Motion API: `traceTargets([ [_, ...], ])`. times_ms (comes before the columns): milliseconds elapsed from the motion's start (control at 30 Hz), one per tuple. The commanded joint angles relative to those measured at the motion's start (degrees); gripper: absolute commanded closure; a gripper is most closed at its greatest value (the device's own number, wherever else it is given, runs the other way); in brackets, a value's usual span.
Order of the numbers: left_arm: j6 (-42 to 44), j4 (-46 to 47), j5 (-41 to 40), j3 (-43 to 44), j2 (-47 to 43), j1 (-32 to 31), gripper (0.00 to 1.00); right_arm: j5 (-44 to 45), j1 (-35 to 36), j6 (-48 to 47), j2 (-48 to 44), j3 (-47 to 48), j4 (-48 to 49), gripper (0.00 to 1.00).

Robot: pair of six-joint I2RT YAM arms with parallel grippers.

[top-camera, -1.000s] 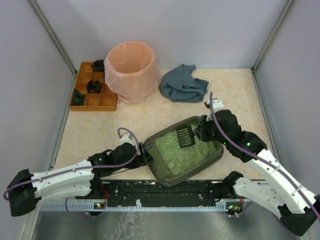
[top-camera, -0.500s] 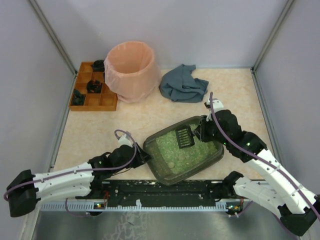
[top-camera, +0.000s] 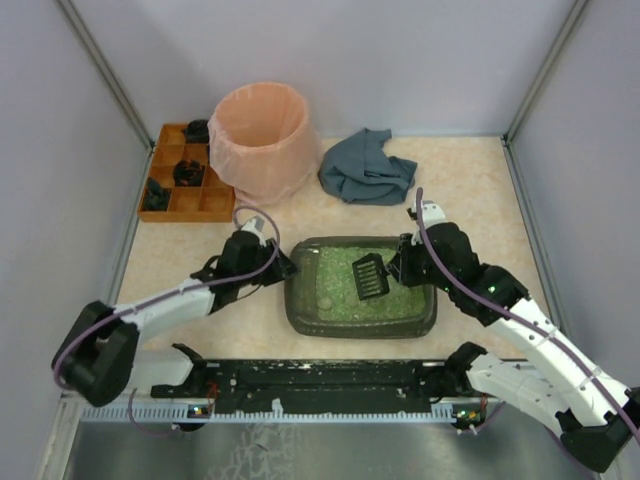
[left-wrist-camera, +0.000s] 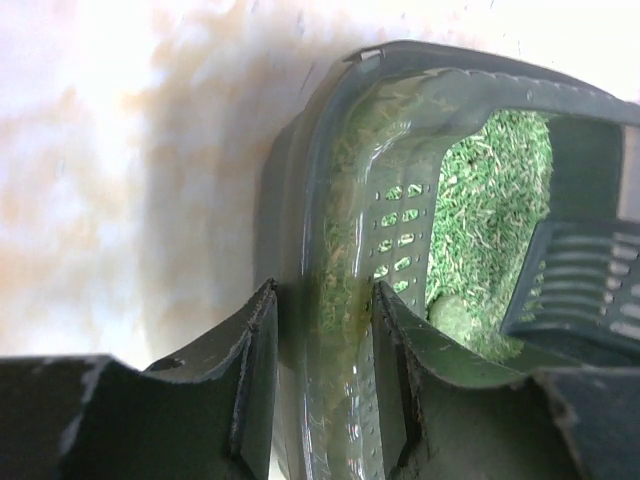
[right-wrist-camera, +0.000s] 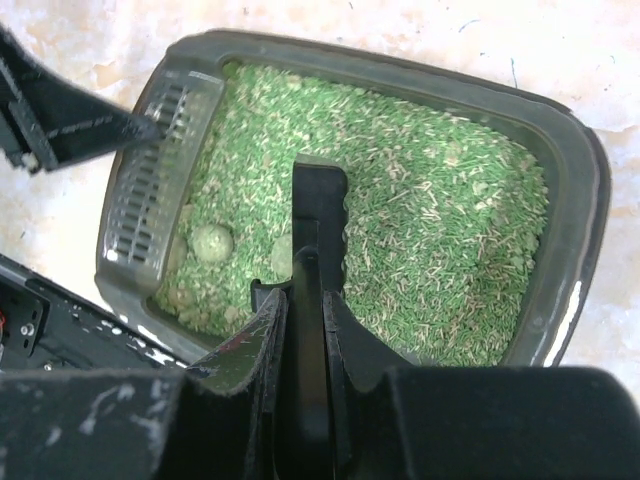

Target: Clean the litter box

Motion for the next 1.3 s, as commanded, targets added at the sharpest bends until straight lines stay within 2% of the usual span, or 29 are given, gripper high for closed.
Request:
traceTargets([
  [0, 14.7, 1.7, 4.6, 9.9, 13.3, 4.5, 0.83, 2.4, 0.2, 1.7, -1.0, -0.8, 4.7, 1.0],
  [133, 19.7, -1.3, 7.8, 20.1, 21.8, 7.8, 0.82, 5.8, 0.2, 3.6, -1.2, -1.0, 6.2, 1.0],
  [233, 22.0, -5.9, 9.9, 26.2, 25.3, 9.5, 0.75, 8.3, 0.3, 5.5, -1.1, -1.5, 7.2, 1.0],
  [267, 22.2, -6.8, 10.2, 27.2, 25.6, 9.9, 0.7, 8.9, 0.2, 6.1, -0.9, -1.6, 7.5, 1.0],
  [367, 22.3, -7.5, 10.8, 27.7, 24.5, 10.1, 0.46, 9.6, 0.2, 7.4, -0.3, -1.9, 8.6, 1.0],
  [433, 22.6, -7.7, 11.4, 27.7, 23.3, 10.1, 0.34, 9.4, 0.2, 7.4, 0.7, -1.7, 9.0, 1.0],
  [533, 23.8, -10.3, 10.9, 28.8, 21.2, 10.2, 0.28, 10.0, 0.2, 4.8, 3.1, 0.2, 7.5, 1.0],
  [767, 28.3, -17.2, 8.2, 29.9, 15.2, 10.4, 0.29, 11.6, 0.2, -1.7, 8.9, 5.1, 2.4, 1.0],
  [967, 34.7, -19.1, 19.9, 29.8, 14.0, 10.1, 0.38, 9.7, 0.2, -2.4, 12.0, 6.5, -0.7, 1.0],
  [1267, 36.9, -23.8, 23.7, 28.7, 14.0, 8.6, 0.4, 7.4, 0.1, -1.0, 15.0, 6.8, -2.4, 1.0],
])
